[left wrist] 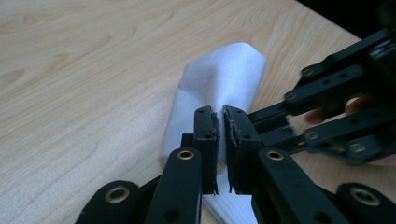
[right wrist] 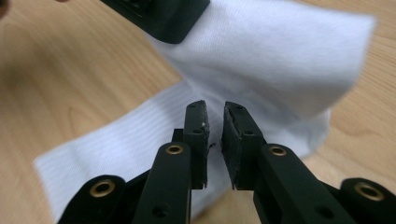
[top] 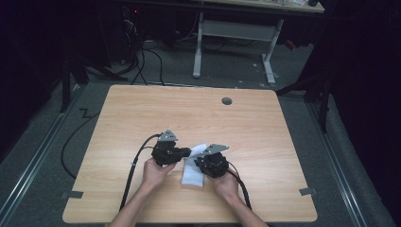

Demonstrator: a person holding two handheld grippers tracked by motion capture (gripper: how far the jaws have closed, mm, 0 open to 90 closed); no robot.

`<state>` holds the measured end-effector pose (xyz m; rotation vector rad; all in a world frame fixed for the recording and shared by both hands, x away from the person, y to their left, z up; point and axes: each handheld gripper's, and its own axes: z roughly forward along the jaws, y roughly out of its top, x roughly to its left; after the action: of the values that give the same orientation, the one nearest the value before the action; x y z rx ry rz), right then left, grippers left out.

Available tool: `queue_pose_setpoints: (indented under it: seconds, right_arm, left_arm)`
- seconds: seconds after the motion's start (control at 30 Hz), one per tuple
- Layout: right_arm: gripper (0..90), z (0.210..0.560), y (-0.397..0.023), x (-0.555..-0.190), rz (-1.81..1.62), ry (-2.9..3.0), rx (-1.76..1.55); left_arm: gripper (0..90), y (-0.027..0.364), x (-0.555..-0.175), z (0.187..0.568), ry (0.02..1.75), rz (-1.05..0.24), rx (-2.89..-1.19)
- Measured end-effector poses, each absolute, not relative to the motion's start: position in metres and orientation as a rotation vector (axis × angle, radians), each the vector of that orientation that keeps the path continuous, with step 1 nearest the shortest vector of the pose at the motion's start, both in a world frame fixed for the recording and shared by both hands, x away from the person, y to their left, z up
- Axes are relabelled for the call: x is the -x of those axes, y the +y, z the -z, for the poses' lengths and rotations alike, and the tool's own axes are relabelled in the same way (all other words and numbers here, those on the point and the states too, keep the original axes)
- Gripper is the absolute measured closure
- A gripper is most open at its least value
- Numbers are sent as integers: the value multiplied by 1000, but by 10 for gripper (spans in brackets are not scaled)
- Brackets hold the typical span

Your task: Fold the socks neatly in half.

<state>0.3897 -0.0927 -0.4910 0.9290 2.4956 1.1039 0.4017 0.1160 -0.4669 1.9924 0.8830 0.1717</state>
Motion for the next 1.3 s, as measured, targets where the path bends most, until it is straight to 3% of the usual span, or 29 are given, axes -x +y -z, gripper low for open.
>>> queue_pose_setpoints:
  seconds: [0.33, 0.67, 0.97, 1.3]
  right_arm:
    - [731, 497, -109, -375, -1099, 2496, -938]
    - [698, 503, -104, -393, -1052, 2430, -1011]
    - [712, 505, -103, -395, -1055, 2405, -1018]
    - [700, 505, -101, -393, -1044, 2391, -1013]
  left_arm:
    - [839, 107, -403, 480, 887, -168, -2027]
    - [840, 105, -414, 479, 904, -199, -2008]
    - [841, 110, -391, 466, 840, -206, -2010]
    - [841, 112, -378, 489, 872, -183, -2048]
